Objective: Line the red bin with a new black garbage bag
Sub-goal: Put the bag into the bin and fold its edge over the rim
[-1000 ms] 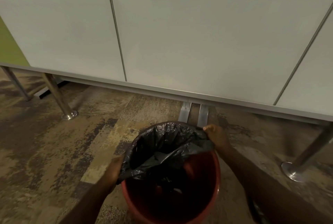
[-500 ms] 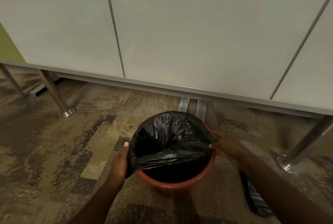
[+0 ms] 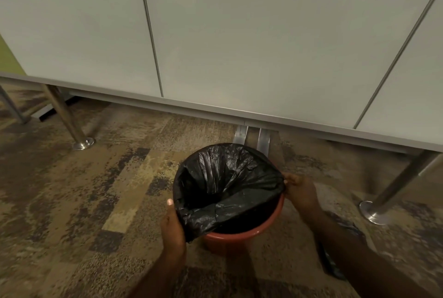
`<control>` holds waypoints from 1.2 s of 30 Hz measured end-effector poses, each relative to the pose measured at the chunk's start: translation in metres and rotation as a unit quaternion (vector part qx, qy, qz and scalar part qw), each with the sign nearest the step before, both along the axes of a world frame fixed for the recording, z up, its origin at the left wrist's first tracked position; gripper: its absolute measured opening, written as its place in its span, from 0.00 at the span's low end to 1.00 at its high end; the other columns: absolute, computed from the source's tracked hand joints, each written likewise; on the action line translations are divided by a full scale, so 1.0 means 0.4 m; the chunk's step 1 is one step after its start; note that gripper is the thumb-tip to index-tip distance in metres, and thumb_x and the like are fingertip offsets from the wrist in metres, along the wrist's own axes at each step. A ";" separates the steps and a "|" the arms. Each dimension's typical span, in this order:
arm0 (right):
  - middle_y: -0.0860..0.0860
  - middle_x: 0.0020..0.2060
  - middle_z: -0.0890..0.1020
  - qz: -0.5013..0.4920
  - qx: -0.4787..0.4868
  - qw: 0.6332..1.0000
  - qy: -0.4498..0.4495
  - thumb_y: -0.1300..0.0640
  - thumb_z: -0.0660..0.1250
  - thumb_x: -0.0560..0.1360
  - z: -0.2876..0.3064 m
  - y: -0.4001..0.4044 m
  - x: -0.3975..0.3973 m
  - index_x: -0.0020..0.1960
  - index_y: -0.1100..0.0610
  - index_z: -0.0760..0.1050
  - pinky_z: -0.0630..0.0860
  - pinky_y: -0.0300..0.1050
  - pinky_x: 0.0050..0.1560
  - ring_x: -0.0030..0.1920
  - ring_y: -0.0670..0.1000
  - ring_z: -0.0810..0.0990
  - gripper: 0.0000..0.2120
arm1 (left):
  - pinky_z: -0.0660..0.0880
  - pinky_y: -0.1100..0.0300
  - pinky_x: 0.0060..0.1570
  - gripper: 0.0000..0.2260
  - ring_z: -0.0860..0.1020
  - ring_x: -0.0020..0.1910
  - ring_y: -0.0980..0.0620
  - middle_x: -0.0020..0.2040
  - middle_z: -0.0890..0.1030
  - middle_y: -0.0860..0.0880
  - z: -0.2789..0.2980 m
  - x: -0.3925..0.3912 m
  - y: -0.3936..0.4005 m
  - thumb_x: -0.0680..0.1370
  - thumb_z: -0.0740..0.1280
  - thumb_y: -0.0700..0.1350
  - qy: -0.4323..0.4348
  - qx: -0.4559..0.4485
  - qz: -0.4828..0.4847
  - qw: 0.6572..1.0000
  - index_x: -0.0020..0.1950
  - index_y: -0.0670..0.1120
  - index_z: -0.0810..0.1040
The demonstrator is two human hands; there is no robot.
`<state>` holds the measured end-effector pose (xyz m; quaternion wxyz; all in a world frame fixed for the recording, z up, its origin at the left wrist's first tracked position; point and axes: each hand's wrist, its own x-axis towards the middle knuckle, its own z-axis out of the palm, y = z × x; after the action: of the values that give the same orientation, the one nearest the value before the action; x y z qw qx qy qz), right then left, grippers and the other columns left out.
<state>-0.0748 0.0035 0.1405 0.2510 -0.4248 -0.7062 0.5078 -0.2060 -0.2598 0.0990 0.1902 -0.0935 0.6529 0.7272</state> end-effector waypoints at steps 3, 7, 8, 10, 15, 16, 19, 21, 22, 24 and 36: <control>0.44 0.29 0.85 0.026 0.067 0.997 -0.026 0.71 0.64 0.76 -0.003 -0.003 0.003 0.53 0.57 0.85 0.77 0.35 0.25 0.25 0.45 0.82 0.15 | 0.77 0.35 0.60 0.30 0.82 0.57 0.36 0.58 0.83 0.36 0.007 0.021 0.010 0.81 0.52 0.62 0.009 0.015 0.010 1.000 0.64 0.40 0.80; 0.55 0.37 0.87 -0.048 -0.053 0.997 0.023 0.66 0.59 0.79 -0.011 0.013 0.010 0.52 0.62 0.84 0.79 0.42 0.30 0.32 0.51 0.84 0.14 | 0.76 0.38 0.64 0.30 0.81 0.61 0.39 0.61 0.82 0.38 0.010 0.049 0.011 0.78 0.55 0.61 0.074 0.009 -0.018 0.997 0.68 0.40 0.77; 0.57 0.39 0.87 -0.067 -0.093 0.992 0.046 0.61 0.59 0.80 -0.009 0.011 0.011 0.51 0.62 0.83 0.80 0.43 0.33 0.35 0.53 0.85 0.13 | 0.77 0.41 0.63 0.30 0.81 0.61 0.40 0.61 0.82 0.40 0.009 0.055 0.010 0.77 0.57 0.60 0.086 0.007 -0.022 0.996 0.68 0.40 0.77; 0.56 0.40 0.87 -0.065 -0.116 0.989 0.061 0.50 0.66 0.79 -0.003 0.002 0.013 0.47 0.60 0.83 0.82 0.47 0.37 0.37 0.55 0.87 0.14 | 0.79 0.46 0.59 0.26 0.81 0.59 0.41 0.58 0.82 0.41 0.002 0.062 0.010 0.76 0.60 0.60 0.099 -0.005 -0.028 0.995 0.64 0.42 0.77; 0.59 0.44 0.85 -0.030 -0.067 0.997 0.009 0.61 0.71 0.75 0.008 -0.022 0.007 0.49 0.63 0.78 0.85 0.57 0.46 0.44 0.58 0.86 0.06 | 0.79 0.41 0.58 0.22 0.82 0.55 0.42 0.54 0.83 0.44 0.001 0.075 0.017 0.71 0.69 0.60 0.082 -0.014 -0.012 0.996 0.58 0.47 0.76; 0.59 0.45 0.85 -0.032 -0.068 0.997 0.003 0.61 0.69 0.77 0.012 -0.021 0.006 0.49 0.63 0.78 0.84 0.57 0.46 0.45 0.58 0.85 0.04 | 0.80 0.40 0.58 0.23 0.83 0.55 0.42 0.55 0.83 0.44 0.003 0.078 0.019 0.71 0.70 0.60 0.076 -0.012 -0.006 0.997 0.60 0.47 0.75; 0.60 0.46 0.84 -0.038 -0.077 0.996 0.001 0.63 0.64 0.80 0.021 -0.010 0.005 0.48 0.63 0.77 0.82 0.50 0.40 0.44 0.58 0.85 0.05 | 0.80 0.38 0.57 0.23 0.83 0.54 0.40 0.55 0.83 0.43 -0.004 0.083 0.023 0.72 0.72 0.58 0.071 -0.020 0.007 0.997 0.61 0.48 0.74; 0.61 0.47 0.84 -0.041 -0.092 0.995 0.010 0.63 0.63 0.80 0.015 -0.004 0.005 0.46 0.62 0.76 0.83 0.53 0.42 0.45 0.60 0.85 0.06 | 0.80 0.38 0.57 0.22 0.83 0.54 0.41 0.55 0.83 0.43 -0.010 0.086 0.024 0.73 0.73 0.55 0.079 -0.019 0.018 0.997 0.62 0.48 0.73; 0.62 0.48 0.84 -0.041 -0.111 0.993 0.020 0.64 0.62 0.80 0.010 -0.002 0.006 0.46 0.62 0.76 0.83 0.56 0.45 0.47 0.62 0.85 0.06 | 0.80 0.38 0.57 0.21 0.83 0.54 0.41 0.55 0.83 0.43 -0.014 0.088 0.023 0.74 0.72 0.54 0.084 -0.018 0.023 0.996 0.63 0.47 0.73; 0.63 0.49 0.84 -0.038 -0.163 0.984 0.053 0.64 0.60 0.82 -0.002 0.000 0.011 0.46 0.62 0.75 0.83 0.58 0.48 0.49 0.64 0.85 0.07 | 0.80 0.38 0.56 0.20 0.83 0.54 0.40 0.56 0.83 0.42 -0.023 0.092 0.018 0.77 0.70 0.52 0.092 -0.021 0.036 0.995 0.65 0.47 0.72; 0.61 0.44 0.84 -0.026 -0.074 0.996 0.052 0.68 0.62 0.79 -0.013 0.008 0.013 0.49 0.61 0.76 0.83 0.48 0.34 0.39 0.60 0.86 0.05 | 0.75 0.58 0.21 0.17 0.81 0.26 0.52 0.37 0.86 0.46 -0.033 0.134 -0.008 0.72 0.74 0.47 -0.033 0.115 0.020 0.993 0.57 0.43 0.77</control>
<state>-0.0695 0.0067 0.1354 0.2682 -0.4336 -0.6415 0.5732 -0.1524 -0.2629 0.0858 0.2067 -0.1079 0.5561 0.7978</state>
